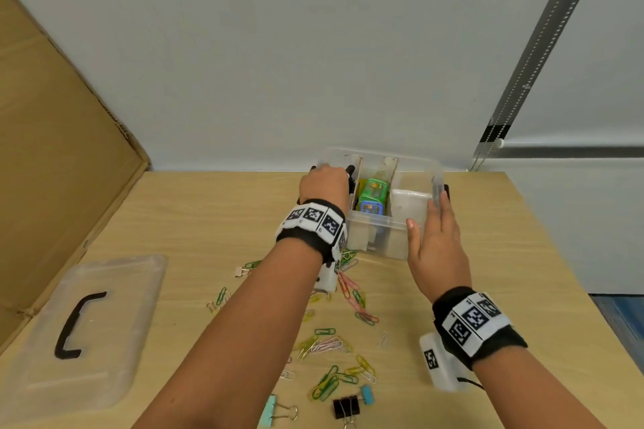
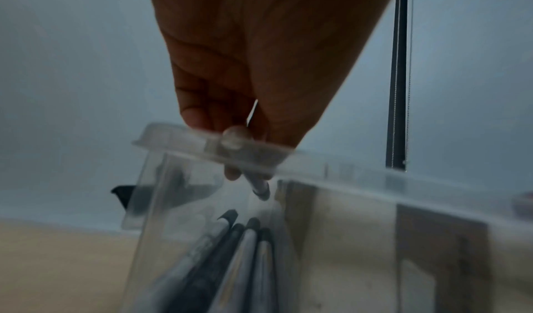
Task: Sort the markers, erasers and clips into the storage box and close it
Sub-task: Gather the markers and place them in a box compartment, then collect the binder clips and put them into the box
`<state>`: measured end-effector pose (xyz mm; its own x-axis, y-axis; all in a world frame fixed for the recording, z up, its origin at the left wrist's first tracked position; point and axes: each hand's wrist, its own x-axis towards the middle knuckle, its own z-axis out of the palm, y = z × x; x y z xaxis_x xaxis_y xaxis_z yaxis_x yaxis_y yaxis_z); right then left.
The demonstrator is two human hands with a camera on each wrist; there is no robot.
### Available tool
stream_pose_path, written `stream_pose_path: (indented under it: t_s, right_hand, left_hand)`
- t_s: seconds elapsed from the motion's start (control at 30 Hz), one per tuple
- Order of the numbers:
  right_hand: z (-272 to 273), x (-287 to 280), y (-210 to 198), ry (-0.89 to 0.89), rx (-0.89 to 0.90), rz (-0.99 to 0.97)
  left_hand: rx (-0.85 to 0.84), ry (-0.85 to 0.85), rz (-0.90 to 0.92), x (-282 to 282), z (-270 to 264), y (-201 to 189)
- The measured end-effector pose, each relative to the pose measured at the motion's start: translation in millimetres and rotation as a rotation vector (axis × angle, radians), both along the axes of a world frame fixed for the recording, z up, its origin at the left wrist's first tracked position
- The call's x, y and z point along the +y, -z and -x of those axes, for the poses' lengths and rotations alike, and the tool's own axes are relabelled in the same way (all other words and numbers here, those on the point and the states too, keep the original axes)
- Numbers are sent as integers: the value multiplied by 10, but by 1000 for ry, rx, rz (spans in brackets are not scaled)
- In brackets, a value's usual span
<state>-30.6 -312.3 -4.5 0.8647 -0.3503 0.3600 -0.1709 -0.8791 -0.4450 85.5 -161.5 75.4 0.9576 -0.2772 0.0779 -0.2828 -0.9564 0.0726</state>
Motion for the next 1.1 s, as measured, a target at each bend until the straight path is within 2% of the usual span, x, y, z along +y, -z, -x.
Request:
stream_pose_path:
  t_s: [0.1, 0.17, 0.27, 0.33, 0.4, 0.57, 0.7, 0.77, 0.83, 0.9, 0.97, 1.03, 1.1]
  right_hand:
    - [4, -12, 5, -12, 3, 17]
    - [3, -19, 8, -15, -1, 25]
    - [3, -26, 20, -20, -1, 35]
    - [1, -32, 31, -22, -7, 38]
    - [-3, -40, 49, -28, -16, 36]
    - [-1, -57, 68, -44, 19, 35]
    - [118, 63, -5, -36, 9, 137]
    - [269, 243, -82, -134, -72, 176]
    - [447, 468, -157, -327, -112, 193]
    - [604, 676, -194, -553, 80, 168]
    - [733, 853, -182, -684, 430, 144]
    - [838, 951, -133, -712, 683, 116]
    - [948, 1013, -108, -674, 842, 96]
  left_hand:
    - [51, -11, -42, -72, -41, 47]
    - [106, -6, 7, -55, -41, 18]
    - [136, 26, 210, 132, 71, -29]
    - [110, 85, 399, 361, 260, -25]
    - [97, 143, 501, 628, 511, -22]
    - [180, 125, 501, 1338, 1075, 180]
    - [328, 149, 380, 1670, 1411, 456]
    - [416, 193, 345, 1749, 1529, 537]
    - [509, 239, 323, 1811, 1602, 602]
    - [598, 303, 260, 1832, 1638, 651]
    - [653, 397, 145, 1811, 1676, 688]
    - [641, 502, 29, 1777, 1716, 734]
    - [598, 591, -51, 1771, 1742, 794]
